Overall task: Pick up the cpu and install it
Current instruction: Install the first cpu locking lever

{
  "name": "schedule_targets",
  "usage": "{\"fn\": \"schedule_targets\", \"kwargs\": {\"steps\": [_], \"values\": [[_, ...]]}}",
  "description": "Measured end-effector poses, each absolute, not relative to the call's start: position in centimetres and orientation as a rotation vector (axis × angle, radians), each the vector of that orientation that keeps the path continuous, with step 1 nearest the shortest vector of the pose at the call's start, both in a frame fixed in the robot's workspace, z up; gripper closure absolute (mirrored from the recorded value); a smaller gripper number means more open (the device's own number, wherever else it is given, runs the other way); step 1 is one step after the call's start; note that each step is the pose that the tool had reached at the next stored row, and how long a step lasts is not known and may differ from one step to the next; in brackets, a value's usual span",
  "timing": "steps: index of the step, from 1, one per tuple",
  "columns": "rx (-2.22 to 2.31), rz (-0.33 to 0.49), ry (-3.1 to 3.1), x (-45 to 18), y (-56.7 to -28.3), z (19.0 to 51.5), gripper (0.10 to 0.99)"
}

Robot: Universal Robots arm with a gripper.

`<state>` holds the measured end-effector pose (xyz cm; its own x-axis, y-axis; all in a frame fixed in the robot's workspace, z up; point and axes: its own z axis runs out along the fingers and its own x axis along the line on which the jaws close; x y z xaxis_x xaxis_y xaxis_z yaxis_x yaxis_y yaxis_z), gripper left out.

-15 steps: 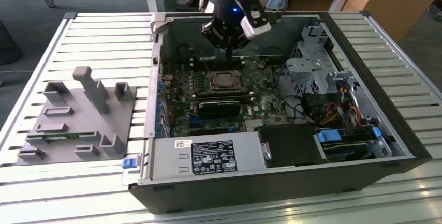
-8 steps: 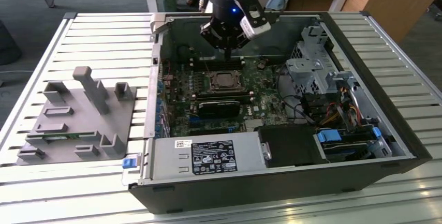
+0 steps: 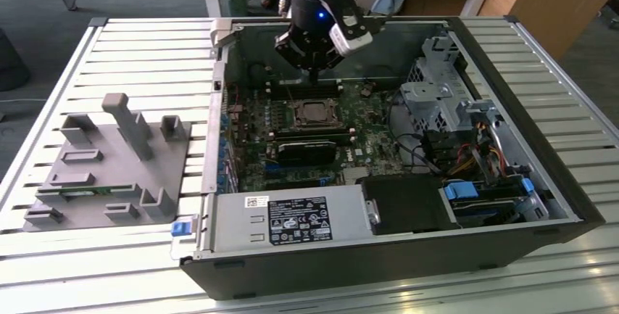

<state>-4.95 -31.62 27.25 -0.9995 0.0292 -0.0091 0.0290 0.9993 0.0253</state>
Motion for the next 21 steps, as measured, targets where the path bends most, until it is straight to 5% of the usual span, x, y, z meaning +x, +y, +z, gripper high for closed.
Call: {"fn": "schedule_targets", "kwargs": {"steps": [21], "values": [[0.046, 0.040, 3.131, -8.0, -31.6, 27.0, 0.980]]}}
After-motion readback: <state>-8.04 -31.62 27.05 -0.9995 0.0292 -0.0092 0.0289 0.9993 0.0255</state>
